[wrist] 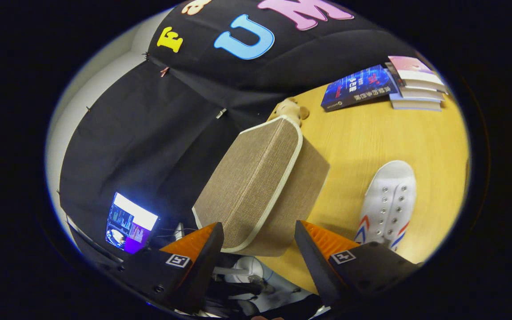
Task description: Open the storage box then place both shoes into the box .Put the left shoe in first, then the right shoe, with the right side of both shoes facing outward in a uniform manner.
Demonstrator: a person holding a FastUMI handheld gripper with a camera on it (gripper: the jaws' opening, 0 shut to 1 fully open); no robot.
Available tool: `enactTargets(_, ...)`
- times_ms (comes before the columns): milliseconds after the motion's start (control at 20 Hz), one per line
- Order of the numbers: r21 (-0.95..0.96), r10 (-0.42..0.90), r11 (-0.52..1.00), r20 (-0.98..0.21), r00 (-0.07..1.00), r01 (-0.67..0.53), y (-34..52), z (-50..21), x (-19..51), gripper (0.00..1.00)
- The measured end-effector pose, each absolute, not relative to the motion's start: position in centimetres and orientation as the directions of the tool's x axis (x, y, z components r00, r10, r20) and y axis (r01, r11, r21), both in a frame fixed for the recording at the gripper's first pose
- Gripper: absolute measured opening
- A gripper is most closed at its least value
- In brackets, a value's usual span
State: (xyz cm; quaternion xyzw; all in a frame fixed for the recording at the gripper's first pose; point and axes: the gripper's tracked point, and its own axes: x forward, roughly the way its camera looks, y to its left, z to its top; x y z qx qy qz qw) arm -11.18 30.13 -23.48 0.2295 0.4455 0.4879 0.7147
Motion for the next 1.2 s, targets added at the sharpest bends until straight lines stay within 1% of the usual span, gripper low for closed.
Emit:
enactTargets(100,0.805,0.919,0.378,-0.387,0.078,-0.458,31.5,-24.5,-12.0,0.98)
enactTargets(200,0.861,0.940,0.325,-0.341,0.029,-0.392,32.5,-24.9,-12.7,0.98)
enactTargets(500,0.947,0.973,0.218,-0.229,-0.018,-0.237,34.5,-24.8,-13.6,0.98)
enactTargets(600,0.974,0.984,0.172,-0.176,-0.013,-0.151,35.2,-24.1,-13.1,0.98)
enactTargets(750,0.980,0.986,0.166,-0.167,0.004,-0.110,36.0,-24.9,-12.3,0.98)
enactTargets(850,0.992,0.993,0.118,-0.119,-0.007,-0.045,36.4,-23.9,-12.3,0.97)
enactTargets(1050,0.996,0.996,0.086,-0.085,-0.024,0.036,36.7,-23.7,-12.3,0.95)
enactTargets(1100,0.995,0.997,0.070,-0.070,-0.014,0.065,36.3,-23.2,-12.0,0.89)
enactTargets(1150,0.994,0.999,0.054,-0.054,-0.003,0.097,36.1,-22.4,-11.7,0.85)
enactTargets(1200,0.993,0.999,0.045,-0.046,0.001,0.110,35.9,-22.1,-11.8,0.85)
